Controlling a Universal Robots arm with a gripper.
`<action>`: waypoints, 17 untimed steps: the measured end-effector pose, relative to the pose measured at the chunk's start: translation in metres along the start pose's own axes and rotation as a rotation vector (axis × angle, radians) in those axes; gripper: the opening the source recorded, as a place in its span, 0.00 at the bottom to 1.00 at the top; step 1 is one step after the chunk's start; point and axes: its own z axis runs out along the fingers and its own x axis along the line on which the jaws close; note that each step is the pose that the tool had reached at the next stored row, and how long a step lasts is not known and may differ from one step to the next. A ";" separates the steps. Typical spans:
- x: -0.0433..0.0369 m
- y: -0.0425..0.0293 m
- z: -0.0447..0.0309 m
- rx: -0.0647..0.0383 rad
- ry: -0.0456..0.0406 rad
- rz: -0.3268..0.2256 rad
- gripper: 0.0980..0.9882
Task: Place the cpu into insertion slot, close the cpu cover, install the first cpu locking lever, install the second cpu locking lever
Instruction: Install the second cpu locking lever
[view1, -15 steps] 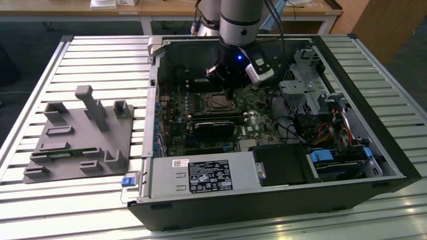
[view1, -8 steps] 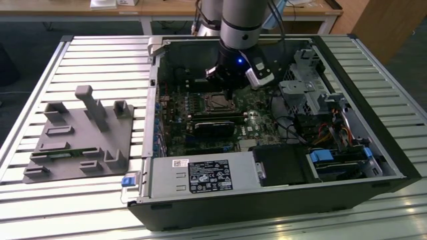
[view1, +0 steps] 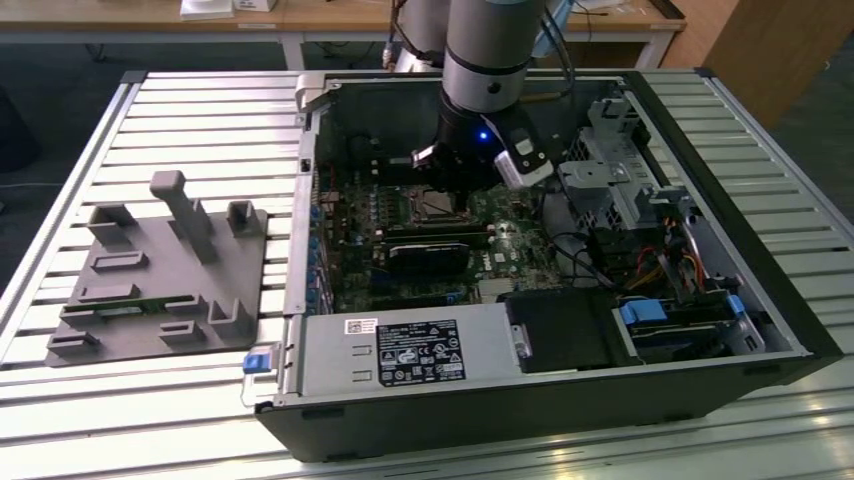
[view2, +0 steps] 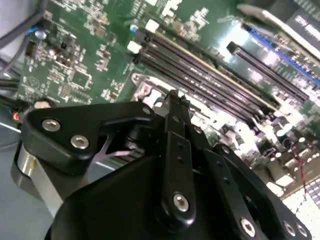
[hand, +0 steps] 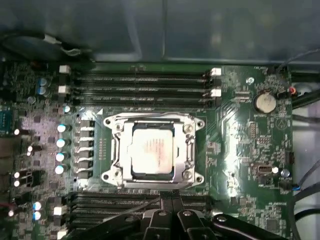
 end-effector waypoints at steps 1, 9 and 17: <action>0.0022 -0.0007 0.0000 0.000 0.0000 0.000 0.01; 0.0056 -0.0084 -0.0006 -0.008 0.0098 0.008 0.01; 0.0236 -0.0096 -0.0003 -0.009 0.0126 0.009 0.01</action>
